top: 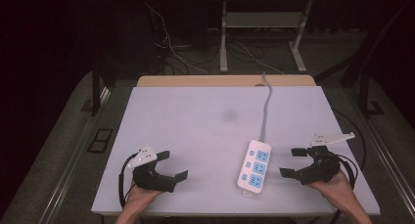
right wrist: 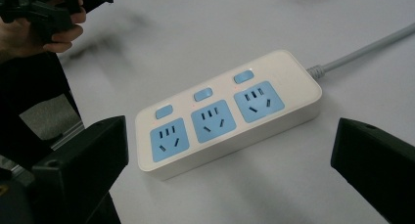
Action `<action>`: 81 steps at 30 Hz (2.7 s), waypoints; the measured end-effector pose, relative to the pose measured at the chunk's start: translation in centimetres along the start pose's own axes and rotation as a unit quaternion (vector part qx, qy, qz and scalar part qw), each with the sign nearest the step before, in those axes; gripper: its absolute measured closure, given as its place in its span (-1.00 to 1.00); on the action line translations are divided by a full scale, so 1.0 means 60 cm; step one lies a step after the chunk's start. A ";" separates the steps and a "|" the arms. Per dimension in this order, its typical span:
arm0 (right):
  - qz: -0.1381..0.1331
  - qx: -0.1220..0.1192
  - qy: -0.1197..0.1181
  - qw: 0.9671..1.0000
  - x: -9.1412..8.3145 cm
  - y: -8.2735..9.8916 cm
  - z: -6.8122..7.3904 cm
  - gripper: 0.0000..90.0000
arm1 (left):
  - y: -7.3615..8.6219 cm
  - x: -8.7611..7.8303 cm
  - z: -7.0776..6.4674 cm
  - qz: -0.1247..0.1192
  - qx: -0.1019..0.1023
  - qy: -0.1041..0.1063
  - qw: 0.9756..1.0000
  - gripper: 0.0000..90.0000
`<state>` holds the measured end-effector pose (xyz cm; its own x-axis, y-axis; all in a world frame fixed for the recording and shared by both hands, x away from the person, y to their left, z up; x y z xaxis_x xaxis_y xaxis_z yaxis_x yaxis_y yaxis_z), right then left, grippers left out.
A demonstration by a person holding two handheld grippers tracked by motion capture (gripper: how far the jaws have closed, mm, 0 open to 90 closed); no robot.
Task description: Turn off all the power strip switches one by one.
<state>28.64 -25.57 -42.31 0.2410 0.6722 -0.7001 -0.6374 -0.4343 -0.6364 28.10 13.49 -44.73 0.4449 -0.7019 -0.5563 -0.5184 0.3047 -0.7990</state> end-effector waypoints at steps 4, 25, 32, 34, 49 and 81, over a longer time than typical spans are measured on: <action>0.003 -0.008 0.002 1.000 -0.001 -0.009 0.004 -0.99 | 0.000 0.001 0.000 0.000 -0.001 0.000 1.000 -1.00; 0.042 -0.059 -0.005 0.997 0.022 -0.064 0.032 -0.99 | 0.001 0.002 -0.001 0.002 0.001 0.001 1.000 -1.00; 0.054 -0.071 -0.010 0.996 0.032 -0.071 0.039 -0.99 | 0.001 0.002 0.000 0.002 0.001 0.001 1.000 -1.00; 0.061 -0.075 -0.010 0.995 0.036 -0.073 0.042 -0.95 | 0.001 0.002 0.000 0.003 0.002 0.000 1.000 -1.00; 0.082 -0.116 -0.004 0.990 0.057 -0.076 0.058 0.34 | 0.001 0.002 0.002 0.004 0.000 -0.005 1.000 -1.00; 0.144 -0.135 -0.060 0.978 0.138 -0.069 0.078 1.00 | 0.002 0.003 0.003 0.005 0.003 -0.006 1.000 -1.00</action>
<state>29.82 -15.40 -43.96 -0.0186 0.5566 -0.8306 -0.4454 -0.7484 -0.4915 28.23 13.52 -44.95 0.4493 -0.6905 -0.5668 -0.5181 0.3155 -0.7950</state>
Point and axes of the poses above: each handheld gripper's, and its own axes: x roughly forward along the jaws, y roughly out of its underside, z roughly to its left, the point moved 6 cm from there along x, roughly forward along the jaws, and after that the axes turned 10 degrees about z, right-handed, at the moved point
